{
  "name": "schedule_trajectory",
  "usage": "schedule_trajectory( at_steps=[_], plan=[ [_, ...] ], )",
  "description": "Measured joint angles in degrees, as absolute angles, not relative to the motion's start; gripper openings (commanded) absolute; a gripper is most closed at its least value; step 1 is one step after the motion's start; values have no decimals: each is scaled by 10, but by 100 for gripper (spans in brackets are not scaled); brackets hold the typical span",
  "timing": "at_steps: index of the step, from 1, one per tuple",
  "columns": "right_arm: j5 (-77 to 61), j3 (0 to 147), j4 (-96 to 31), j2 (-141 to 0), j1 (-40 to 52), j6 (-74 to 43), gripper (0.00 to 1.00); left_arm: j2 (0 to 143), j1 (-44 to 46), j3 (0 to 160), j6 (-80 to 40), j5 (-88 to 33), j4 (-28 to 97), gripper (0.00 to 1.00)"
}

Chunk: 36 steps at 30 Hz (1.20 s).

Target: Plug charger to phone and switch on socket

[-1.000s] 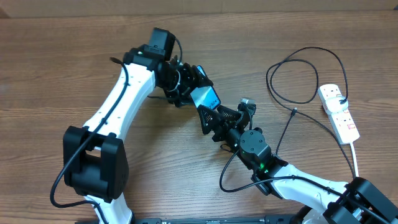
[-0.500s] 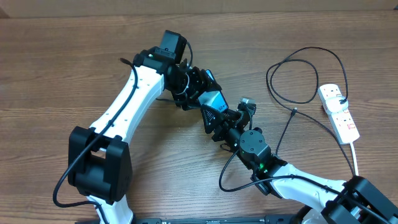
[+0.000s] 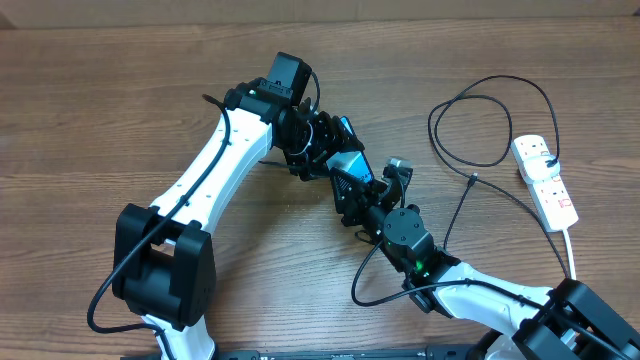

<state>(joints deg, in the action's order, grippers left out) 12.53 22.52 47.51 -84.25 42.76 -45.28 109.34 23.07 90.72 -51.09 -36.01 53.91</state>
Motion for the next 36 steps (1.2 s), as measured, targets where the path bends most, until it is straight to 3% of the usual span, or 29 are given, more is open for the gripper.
schedule_trajectory(
  at_steps=[7, 16, 20, 28, 32, 36],
  plan=[
    [131, 225, 474, -848, 428, -454, 27, 1093, 233, 907, -511, -351, 540, 34],
    [137, 225, 469, -851, 427, -458, 13, 1093, 233, 909, -511, -343, 540, 35],
    [140, 225, 468, -853, 424, -468, 10, 1093, 233, 911, -510, -342, 539, 40],
    [141, 225, 468, -854, 423, -481, 9, 1093, 233, 912, -506, -343, 537, 59],
    [144, 225, 469, -854, 421, -479, 9, 1093, 233, 912, -504, -346, 527, 83],
    [132, 225, 484, -854, 421, -468, 9, 1093, 233, 912, -505, -349, 503, 98]
  ],
)
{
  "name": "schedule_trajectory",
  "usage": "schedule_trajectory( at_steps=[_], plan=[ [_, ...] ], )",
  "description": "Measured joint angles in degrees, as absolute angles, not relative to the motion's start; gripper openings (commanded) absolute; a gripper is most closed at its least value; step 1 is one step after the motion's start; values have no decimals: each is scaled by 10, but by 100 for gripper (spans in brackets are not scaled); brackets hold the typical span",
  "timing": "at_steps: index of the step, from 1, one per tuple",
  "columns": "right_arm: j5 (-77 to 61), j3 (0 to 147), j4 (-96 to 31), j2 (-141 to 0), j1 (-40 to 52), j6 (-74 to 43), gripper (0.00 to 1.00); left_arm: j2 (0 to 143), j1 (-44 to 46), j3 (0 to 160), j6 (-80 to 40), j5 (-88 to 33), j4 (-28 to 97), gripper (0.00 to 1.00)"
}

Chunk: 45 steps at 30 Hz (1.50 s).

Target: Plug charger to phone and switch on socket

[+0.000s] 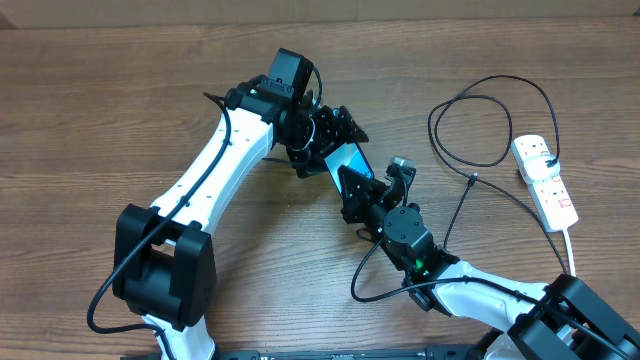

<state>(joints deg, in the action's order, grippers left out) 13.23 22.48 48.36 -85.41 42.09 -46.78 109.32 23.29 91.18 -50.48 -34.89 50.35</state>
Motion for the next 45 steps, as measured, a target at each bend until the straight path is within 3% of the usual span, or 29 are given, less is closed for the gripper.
schedule_trajectory(
  at_steps=[11, 19, 26, 30, 39, 45],
  plan=[
    [65, 225, 483, -854, 411, -575, 4, 1093, 202, 912, -434, -353, 510, 100],
    [-165, 226, 449, -854, 315, -769, 4, 1079, 101, 941, -325, -352, 558, 100],
    [-355, 226, 484, -854, 274, -1038, 4, 936, 34, 954, -260, -307, 637, 100],
    [-387, 226, 484, -854, 275, -1122, 4, 855, 30, 959, -248, -253, 690, 100],
    [-341, 226, 484, -854, 275, -1159, 4, 750, 35, 938, -274, -197, 820, 100],
    [-328, 226, 484, -854, 275, -1159, 4, 717, 38, 776, -335, -279, 686, 100]
  ],
)
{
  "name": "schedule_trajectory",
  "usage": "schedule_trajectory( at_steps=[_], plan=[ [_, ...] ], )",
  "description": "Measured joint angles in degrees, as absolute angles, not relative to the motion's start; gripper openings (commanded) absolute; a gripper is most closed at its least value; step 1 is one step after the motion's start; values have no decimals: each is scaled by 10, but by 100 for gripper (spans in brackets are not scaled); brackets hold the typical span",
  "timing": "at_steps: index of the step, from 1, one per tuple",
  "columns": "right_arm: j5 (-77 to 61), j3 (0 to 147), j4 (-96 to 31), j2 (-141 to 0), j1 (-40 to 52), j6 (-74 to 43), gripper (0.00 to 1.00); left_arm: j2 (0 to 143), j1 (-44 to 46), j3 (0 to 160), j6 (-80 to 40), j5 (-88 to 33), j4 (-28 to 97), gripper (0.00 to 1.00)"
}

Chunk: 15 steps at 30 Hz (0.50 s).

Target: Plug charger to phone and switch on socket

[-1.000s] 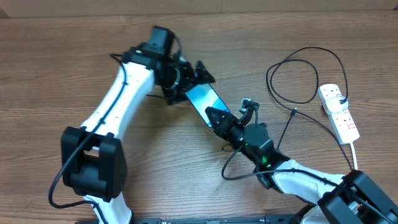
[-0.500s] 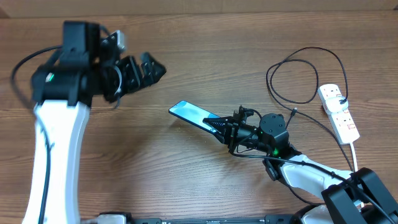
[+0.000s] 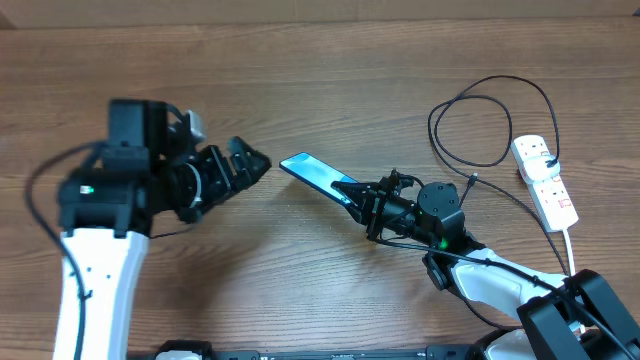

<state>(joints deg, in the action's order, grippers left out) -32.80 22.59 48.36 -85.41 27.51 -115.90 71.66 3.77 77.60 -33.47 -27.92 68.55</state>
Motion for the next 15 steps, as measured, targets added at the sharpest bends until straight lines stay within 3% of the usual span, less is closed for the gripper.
schedule_trajectory(
  at_steps=[9, 15],
  plan=[
    [-328, 226, 483, -854, 275, -1159, 4, 713, 65, 526, -517, -387, 361, 96],
    [-328, 226, 475, -854, 275, -1159, 4, 713, 109, 479, -627, -400, 247, 88]
  ],
)
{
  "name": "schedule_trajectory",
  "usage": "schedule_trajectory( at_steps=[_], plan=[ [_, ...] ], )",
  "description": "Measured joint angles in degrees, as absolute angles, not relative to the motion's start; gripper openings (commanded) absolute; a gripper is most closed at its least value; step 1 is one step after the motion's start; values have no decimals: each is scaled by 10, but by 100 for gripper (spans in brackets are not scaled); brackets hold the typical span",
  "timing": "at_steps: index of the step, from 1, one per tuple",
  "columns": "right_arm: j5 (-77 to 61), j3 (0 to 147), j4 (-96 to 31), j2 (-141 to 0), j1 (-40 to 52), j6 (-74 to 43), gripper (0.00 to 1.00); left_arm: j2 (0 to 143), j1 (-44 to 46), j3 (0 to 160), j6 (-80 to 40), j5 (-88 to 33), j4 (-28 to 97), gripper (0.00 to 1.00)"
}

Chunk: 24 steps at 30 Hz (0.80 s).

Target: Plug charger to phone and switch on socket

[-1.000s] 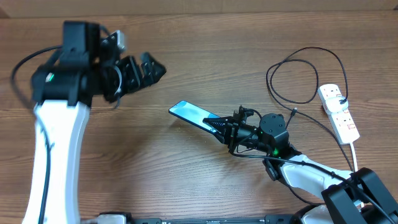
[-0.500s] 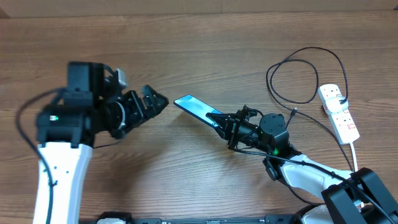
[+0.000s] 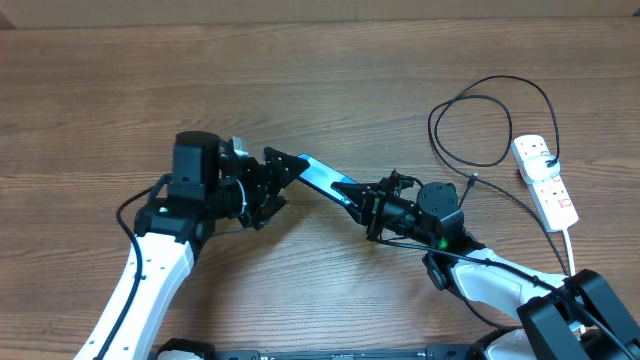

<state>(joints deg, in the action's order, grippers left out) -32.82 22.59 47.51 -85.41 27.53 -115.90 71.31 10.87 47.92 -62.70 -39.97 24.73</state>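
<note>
The phone [image 3: 318,177], its screen blue, is held slantwise above the table in the overhead view. My right gripper [image 3: 352,197] is shut on its right end. My left gripper [image 3: 277,183] stands open at the phone's left end, its upper finger [image 3: 287,162] right at that end. The black charger cable [image 3: 470,92] lies looped at the back right, with its small connector [image 3: 473,180] loose on the table behind my right wrist. The white socket strip [image 3: 545,180] lies at the far right, with the cable's plug in it.
The white lead of the strip [image 3: 572,250] runs toward the table's front edge at the right. My right arm's own black wiring [image 3: 372,282] hangs in a loop under the wrist. Bare wooden table [image 3: 120,90] lies behind and to the left.
My left gripper has come back to the right, from well left of the phone to its left end. My right gripper holds the phone in the same place.
At first both grippers were close together at the phone near the table's middle, the left one holding it. Then the phone was in my right gripper alone and my left arm stood far to the left. Now my left gripper is open at the phone's left end.
</note>
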Motion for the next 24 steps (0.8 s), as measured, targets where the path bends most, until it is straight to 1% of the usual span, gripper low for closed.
schedule_trajectory(
  at_steps=[6, 7, 9, 13, 15, 20, 24],
  plan=[
    [-328, 226, 480, -854, 292, -1159, 4, 731, 143, 479, -705, -383, 216, 83],
    [-328, 226, 487, -854, 296, -1159, 4, 741, 148, 479, -715, -381, 211, 81],
    [-328, 226, 502, -854, 301, -1159, 4, 760, 155, 479, -733, -379, 206, 72],
    [-328, 226, 512, -854, 304, -1159, 4, 793, 162, 478, -761, -376, 194, 59],
    [-328, 226, 502, -854, 304, -1159, 4, 801, 162, 477, -772, -375, 188, 56],
    [-325, 226, 472, -854, 304, -1159, 4, 802, 162, 474, -794, -373, 145, 55],
    [-309, 226, 467, -854, 304, -1157, 4, 802, 162, 474, -811, -372, 141, 54]
  ],
)
